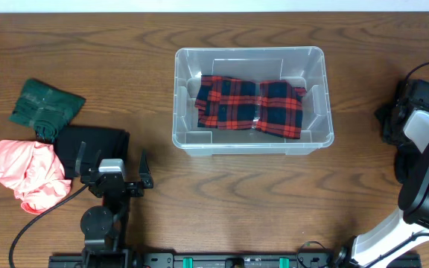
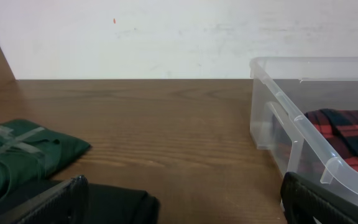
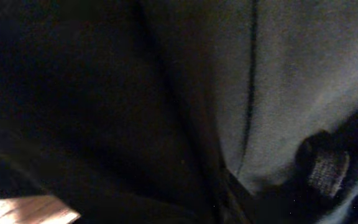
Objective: Pack container
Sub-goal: 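Move the right gripper back to the black clothing on the right, then grasp the black garment with the right gripper and carry it over the bin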
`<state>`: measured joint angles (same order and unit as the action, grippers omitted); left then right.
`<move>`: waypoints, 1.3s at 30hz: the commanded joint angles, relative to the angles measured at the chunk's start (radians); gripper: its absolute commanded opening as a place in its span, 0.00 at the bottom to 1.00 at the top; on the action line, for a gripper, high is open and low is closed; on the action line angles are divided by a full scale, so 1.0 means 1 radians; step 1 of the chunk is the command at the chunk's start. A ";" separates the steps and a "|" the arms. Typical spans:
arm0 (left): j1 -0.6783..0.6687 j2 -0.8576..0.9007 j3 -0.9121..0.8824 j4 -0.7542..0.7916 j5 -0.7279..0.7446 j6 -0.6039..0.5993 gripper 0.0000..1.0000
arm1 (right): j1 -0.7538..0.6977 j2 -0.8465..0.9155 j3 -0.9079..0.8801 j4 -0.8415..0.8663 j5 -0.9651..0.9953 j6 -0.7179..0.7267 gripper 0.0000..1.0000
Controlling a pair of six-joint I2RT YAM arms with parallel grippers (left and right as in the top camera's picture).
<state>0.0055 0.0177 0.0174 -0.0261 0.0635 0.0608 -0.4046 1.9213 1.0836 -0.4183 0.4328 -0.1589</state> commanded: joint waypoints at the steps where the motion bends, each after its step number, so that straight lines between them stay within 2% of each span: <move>1: 0.005 0.000 -0.013 -0.039 0.004 0.013 0.98 | -0.010 0.071 -0.071 -0.046 -0.099 0.028 0.27; 7: 0.005 0.000 -0.013 -0.039 0.004 0.013 0.98 | 0.039 -0.080 -0.018 -0.074 -0.100 0.027 0.18; 15: 0.005 0.000 -0.013 -0.039 0.004 0.013 0.98 | 0.180 -0.401 0.038 -0.105 -0.100 -0.039 0.01; 20: 0.005 0.000 -0.013 -0.039 0.004 0.013 0.98 | 0.308 -0.578 0.052 -0.078 -0.100 -0.132 0.01; 26: 0.005 0.000 -0.013 -0.038 0.004 0.013 0.98 | 0.488 -0.699 0.082 -0.013 -0.089 -0.208 0.01; 33: 0.005 0.000 -0.013 -0.039 0.004 0.013 0.98 | 0.668 -0.717 0.093 0.095 -0.048 -0.298 0.01; 39: 0.005 0.000 -0.013 -0.039 0.004 0.013 0.98 | 0.763 -0.699 0.093 0.151 -0.050 -0.320 0.01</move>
<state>0.0055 0.0177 0.0174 -0.0261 0.0631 0.0608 0.3168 1.2366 1.1233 -0.3008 0.3645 -0.4431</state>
